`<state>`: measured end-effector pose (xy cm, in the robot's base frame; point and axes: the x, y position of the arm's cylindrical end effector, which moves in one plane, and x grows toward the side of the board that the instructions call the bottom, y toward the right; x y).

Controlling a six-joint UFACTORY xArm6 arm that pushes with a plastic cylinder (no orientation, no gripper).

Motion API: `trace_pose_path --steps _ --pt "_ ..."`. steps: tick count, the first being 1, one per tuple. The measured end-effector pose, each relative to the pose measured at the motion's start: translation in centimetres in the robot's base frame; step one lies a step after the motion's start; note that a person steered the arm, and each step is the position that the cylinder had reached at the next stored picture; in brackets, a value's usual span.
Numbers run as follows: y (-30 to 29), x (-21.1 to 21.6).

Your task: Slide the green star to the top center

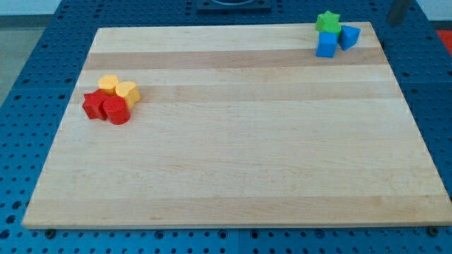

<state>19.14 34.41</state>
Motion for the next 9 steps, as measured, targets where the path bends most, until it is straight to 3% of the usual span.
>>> trace_pose_path --steps 3,6,9 --pt "-1.9 0.0" --pt "-15.7 0.0" --pt "-19.0 0.4"
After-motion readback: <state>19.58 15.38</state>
